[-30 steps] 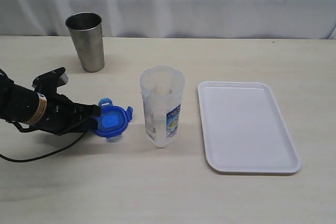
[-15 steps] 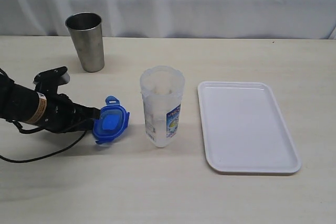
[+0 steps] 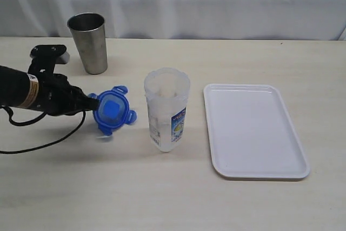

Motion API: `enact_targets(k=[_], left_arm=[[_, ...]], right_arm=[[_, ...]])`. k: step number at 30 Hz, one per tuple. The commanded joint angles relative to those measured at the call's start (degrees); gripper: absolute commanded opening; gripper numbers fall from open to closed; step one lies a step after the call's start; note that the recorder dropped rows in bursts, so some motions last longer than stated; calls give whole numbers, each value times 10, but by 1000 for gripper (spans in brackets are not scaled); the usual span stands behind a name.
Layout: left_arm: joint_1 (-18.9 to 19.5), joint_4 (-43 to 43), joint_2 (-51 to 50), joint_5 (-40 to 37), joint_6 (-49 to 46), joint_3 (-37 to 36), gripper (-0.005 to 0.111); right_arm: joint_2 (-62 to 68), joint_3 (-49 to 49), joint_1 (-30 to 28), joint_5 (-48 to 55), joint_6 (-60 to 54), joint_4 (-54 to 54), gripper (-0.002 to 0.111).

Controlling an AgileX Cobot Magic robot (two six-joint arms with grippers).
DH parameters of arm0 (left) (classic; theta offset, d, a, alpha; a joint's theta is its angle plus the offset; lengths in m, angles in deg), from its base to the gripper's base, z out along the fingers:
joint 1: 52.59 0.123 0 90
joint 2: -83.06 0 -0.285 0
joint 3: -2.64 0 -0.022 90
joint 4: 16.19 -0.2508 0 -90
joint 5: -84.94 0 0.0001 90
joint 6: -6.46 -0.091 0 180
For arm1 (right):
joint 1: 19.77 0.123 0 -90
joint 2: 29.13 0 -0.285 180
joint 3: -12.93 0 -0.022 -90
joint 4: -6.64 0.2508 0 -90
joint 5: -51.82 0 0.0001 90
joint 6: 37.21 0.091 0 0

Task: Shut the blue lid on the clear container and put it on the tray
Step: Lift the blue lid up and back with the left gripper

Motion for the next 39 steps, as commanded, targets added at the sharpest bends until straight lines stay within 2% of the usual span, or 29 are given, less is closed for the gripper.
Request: enact_targets(k=[1,6,13,15,18,20,24,25,28,31,36,39], left_arm=[[-2,-6,29,15,-22,32,0],[-2,-6,33,16,-45,122,0],[-2,-6,33,48,-82,189,0],[-16,-5,33,26,-107,209,0],[-61,-2,33,-8,-174,234,0],[-92,-2,33,-59,-210,247,0],[-149,-3,33,-201,-340,256,0],[-168,-3,33,-257,-384,256,0],[-216,-2,33,-369,-441,254,0],[-259,-3,33,-417,-483,253,0],[-315,5,33,-442,-571,252,0],[-349,10,33,-482,-618,252,0]], right_arm=[[-2,-1,-3,1,0,1,5],[-2,-1,-3,1,0,1,5],[-2,-1,-3,1,0,1,5],[-2,-1,-3,1,0,1,5],[-2,-1,-3,1,0,1,5],[-2,-1,-3,1,0,1,5],[-2,-1,-3,1,0,1,5],[-2,-1,-3,1,0,1,5],[-2,-1,-3,1,0,1,5],[-2,-1,-3,1,0,1,5],[-2,-1,-3,1,0,1,5],[-2,-1,-3,1,0,1,5]])
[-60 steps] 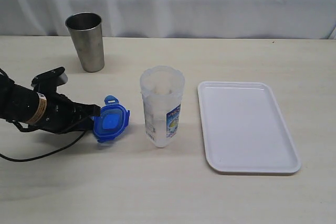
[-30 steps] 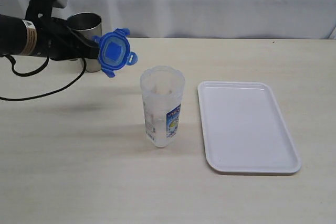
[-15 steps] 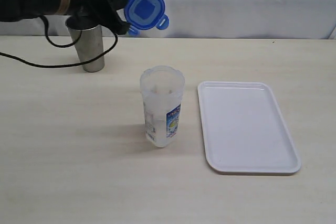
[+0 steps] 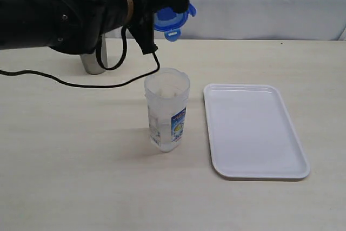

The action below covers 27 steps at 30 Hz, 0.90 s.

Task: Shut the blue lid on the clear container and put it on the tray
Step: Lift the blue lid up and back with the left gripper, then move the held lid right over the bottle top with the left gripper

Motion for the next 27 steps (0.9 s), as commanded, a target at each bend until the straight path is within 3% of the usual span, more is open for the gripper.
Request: enact_targets(k=[1,4,8,15,22,27], left_arm=[[-50,14,5,-79,-75,0,0],[-73,22,5,-157,-103,0,0],[-91,88,5,-195,-166,0,0],[-92,186,5,-266,-177,0,0],[-92,266,5,-170,-177,0,0],[-92,286,9,-175,-176,0,0]], right_arm=[[-2,-1,-3,1,0,1,5],[-2,-1,-3,1,0,1,5],[-2,-1,-3,1,0,1,5],[-2,-1,-3,1,0,1,5],[-2,-1,-3,1,0,1,5],[-2,-1,-3,1,0,1,5]])
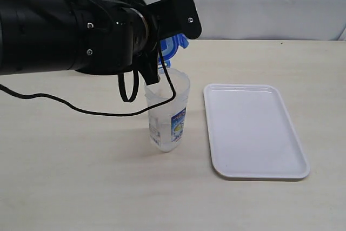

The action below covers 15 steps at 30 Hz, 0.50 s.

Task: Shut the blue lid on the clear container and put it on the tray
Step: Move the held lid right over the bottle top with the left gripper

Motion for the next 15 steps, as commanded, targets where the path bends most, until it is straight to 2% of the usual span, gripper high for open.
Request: enact_targets(k=[1,8,12,15], left_arm=[[-1,19,16,-6,3,0,0],[-1,43,52,5,3,-2,0],[-1,42,76,51,11,-44,0],[-1,-3,96,84,69,-81,0]], right_arm=[[-2,-1,-3,1,0,1,5],[-2,-1,-3,1,0,1,5],[-2,-1,-3,1,0,1,5],[-2,-1,-3,1,0,1,5]])
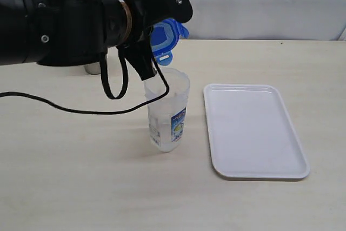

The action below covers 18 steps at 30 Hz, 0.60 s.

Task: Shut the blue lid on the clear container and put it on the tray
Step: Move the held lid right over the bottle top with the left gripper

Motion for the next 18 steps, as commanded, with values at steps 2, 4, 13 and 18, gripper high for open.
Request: enact_targets(k=[2,4,13,18], left_arm=[[-1,-81,35,54,114,-56,0],[-1,-113,40,54,147,-60,0],[-1,-168,41,21,242,-61,0],[1,-322,41,-68,475,-95,0]], right_arm=[[-2,-1,-3,1,0,1,5],[-2,-1,-3,1,0,1,5],[-2,-1,-3,1,0,1,5],[-2,-1,-3,1,0,1,5]])
